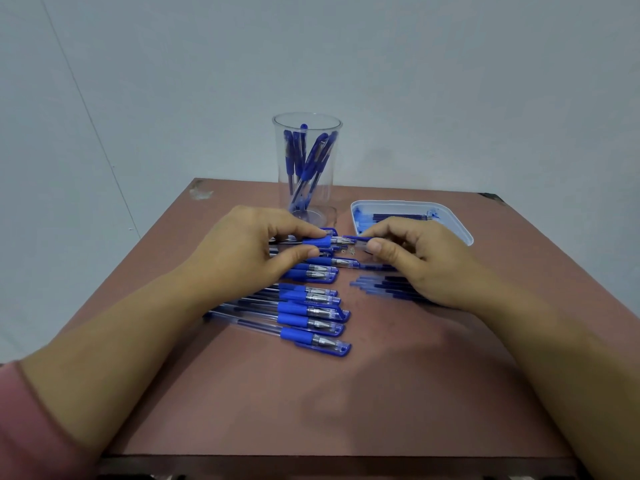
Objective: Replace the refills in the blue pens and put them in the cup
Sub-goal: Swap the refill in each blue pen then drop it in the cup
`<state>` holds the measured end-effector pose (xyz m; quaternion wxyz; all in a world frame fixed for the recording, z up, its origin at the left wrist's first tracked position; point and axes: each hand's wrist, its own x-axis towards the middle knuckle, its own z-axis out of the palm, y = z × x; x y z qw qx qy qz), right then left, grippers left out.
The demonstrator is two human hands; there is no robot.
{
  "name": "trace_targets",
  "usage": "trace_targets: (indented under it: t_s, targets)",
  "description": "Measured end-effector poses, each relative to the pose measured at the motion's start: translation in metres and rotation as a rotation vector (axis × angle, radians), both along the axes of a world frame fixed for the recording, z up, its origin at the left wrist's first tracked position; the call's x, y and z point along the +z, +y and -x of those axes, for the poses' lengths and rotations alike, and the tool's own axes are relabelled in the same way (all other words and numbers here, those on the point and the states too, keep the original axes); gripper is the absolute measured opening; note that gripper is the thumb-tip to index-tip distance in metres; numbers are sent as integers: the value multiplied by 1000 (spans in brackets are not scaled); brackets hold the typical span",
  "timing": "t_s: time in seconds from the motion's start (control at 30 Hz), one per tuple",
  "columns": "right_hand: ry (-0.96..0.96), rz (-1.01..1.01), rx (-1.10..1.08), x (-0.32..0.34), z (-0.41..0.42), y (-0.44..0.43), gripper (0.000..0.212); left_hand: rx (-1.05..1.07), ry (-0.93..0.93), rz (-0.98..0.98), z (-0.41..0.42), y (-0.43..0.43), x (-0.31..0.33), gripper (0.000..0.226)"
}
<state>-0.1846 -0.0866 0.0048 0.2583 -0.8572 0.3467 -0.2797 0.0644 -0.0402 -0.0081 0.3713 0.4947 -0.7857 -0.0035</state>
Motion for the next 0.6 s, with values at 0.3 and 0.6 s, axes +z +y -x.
trace_targets:
  t_s: [0.3,0.6]
  targets:
    - [-146,36,-24,-5,-10,2,6,-4,30,-8,3,1,1,25]
    - [-210,-28,-40,-6,-11,2,10,5,34,-14,5,2,0,25]
